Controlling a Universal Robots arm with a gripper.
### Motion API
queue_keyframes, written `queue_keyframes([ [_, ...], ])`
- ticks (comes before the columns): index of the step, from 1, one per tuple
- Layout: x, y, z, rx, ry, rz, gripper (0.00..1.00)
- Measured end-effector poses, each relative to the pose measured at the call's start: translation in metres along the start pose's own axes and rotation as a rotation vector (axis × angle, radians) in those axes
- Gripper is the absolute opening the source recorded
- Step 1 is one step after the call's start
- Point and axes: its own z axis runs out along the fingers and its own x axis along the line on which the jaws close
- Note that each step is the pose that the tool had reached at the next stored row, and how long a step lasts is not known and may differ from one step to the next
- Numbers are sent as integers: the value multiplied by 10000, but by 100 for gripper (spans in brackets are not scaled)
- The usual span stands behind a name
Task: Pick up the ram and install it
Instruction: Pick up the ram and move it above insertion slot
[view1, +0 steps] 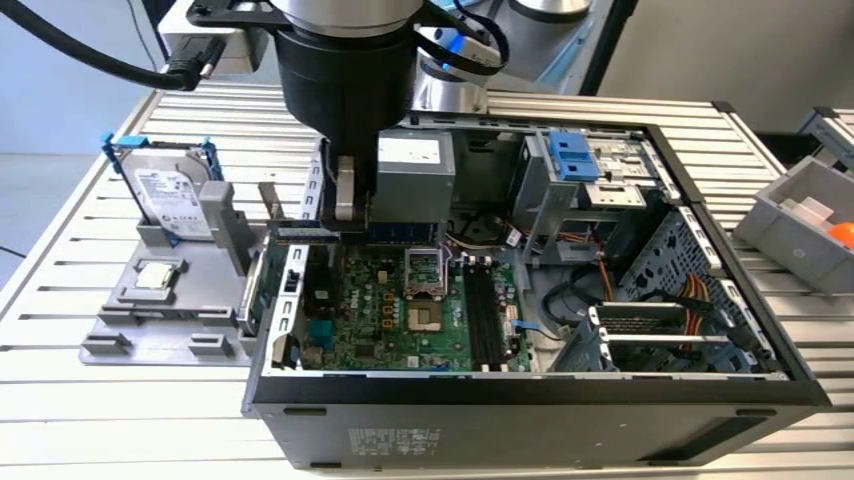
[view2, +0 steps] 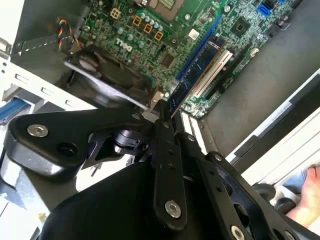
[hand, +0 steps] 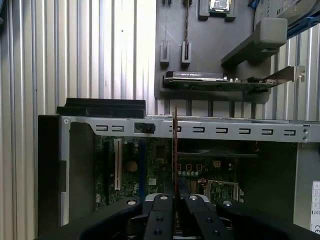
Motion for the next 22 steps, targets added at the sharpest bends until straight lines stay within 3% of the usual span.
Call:
queue_keyframes([
  [22, -2, -524, -12, 1, -2, 0, 0],
])
